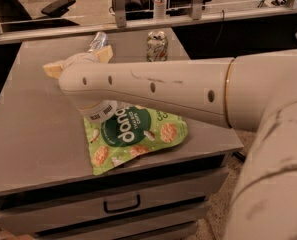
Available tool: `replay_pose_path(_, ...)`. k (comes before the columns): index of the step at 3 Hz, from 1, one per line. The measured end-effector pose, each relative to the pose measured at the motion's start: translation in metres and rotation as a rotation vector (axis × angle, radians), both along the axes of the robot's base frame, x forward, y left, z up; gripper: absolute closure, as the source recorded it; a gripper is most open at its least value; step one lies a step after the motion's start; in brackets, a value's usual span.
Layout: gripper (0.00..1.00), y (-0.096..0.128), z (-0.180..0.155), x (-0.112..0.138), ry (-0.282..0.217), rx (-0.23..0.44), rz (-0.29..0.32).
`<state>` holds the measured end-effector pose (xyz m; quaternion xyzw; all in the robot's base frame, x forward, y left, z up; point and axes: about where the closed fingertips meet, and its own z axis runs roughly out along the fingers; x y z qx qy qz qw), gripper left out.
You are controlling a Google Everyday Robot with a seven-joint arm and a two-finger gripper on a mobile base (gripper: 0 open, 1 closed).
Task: Move redbull can near 7up can
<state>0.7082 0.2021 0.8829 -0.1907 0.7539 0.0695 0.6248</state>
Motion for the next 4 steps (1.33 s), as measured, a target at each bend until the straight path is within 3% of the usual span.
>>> replay_pose_path(1,0.0,-0.003,-0.001,0.019,-0.029,0.032,-0.051)
replay_pose_path(3,0.0,-0.009,-0.019,0.049,-0.017,0.087,-0.111)
replay_pose_path(4,0.16,-0.01,-0.024,0.062,-0.013,0.096,-0.119)
